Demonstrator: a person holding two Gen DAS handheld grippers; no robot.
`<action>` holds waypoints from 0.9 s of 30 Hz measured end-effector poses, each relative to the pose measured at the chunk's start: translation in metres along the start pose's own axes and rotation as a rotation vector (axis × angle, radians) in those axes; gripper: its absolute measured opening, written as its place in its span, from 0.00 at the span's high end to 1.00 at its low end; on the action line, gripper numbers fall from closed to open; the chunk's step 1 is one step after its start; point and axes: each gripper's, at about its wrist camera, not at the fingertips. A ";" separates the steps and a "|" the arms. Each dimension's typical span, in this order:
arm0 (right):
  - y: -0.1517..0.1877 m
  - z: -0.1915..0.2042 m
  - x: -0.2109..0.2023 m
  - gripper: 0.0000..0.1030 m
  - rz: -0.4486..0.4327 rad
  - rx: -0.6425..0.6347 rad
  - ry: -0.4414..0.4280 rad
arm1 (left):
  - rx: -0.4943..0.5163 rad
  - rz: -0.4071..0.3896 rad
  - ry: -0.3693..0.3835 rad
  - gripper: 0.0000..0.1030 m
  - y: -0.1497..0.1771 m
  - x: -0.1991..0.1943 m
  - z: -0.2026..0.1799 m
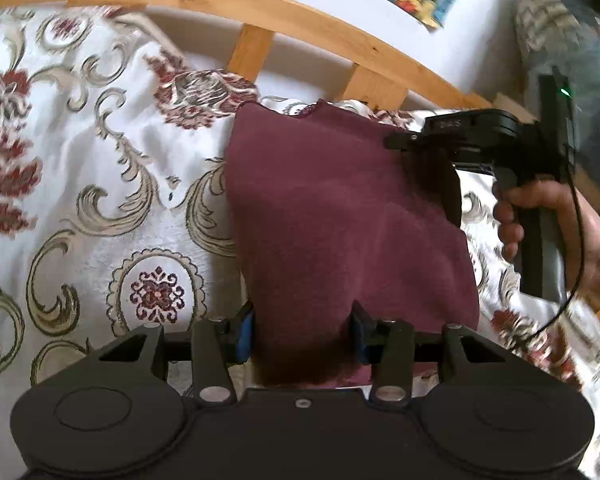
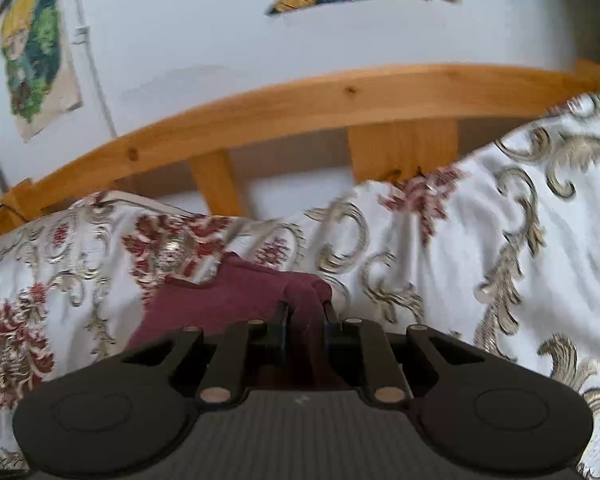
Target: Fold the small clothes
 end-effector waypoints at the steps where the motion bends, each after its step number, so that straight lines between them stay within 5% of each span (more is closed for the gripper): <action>1: 0.002 -0.004 0.002 0.81 0.006 0.003 0.011 | 0.028 -0.005 -0.008 0.52 0.002 0.000 -0.004; 4: 0.008 -0.013 0.004 0.71 0.012 -0.008 0.031 | 0.094 -0.008 -0.037 0.50 0.007 0.004 -0.012; 8: 0.016 -0.015 -0.012 0.38 -0.014 -0.044 0.060 | 0.097 -0.001 -0.045 0.47 0.009 0.008 -0.013; 14: 0.044 -0.007 -0.054 0.10 -0.028 -0.075 0.050 | 0.078 0.006 -0.033 0.44 0.008 0.009 -0.011; 20: 0.081 0.016 -0.085 0.01 0.014 -0.129 0.020 | 0.076 0.016 -0.029 0.39 0.007 0.010 -0.012; 27: 0.109 0.029 -0.074 0.01 0.079 -0.355 0.259 | 0.048 0.064 0.022 0.26 0.004 0.008 -0.013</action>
Point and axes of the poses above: each gripper's, at about its wrist camera, not at the fingertips, and x roughly the way its jaws point, z to its left, y to its underside, and after that the axes turned 2 degrees about x, right-handed
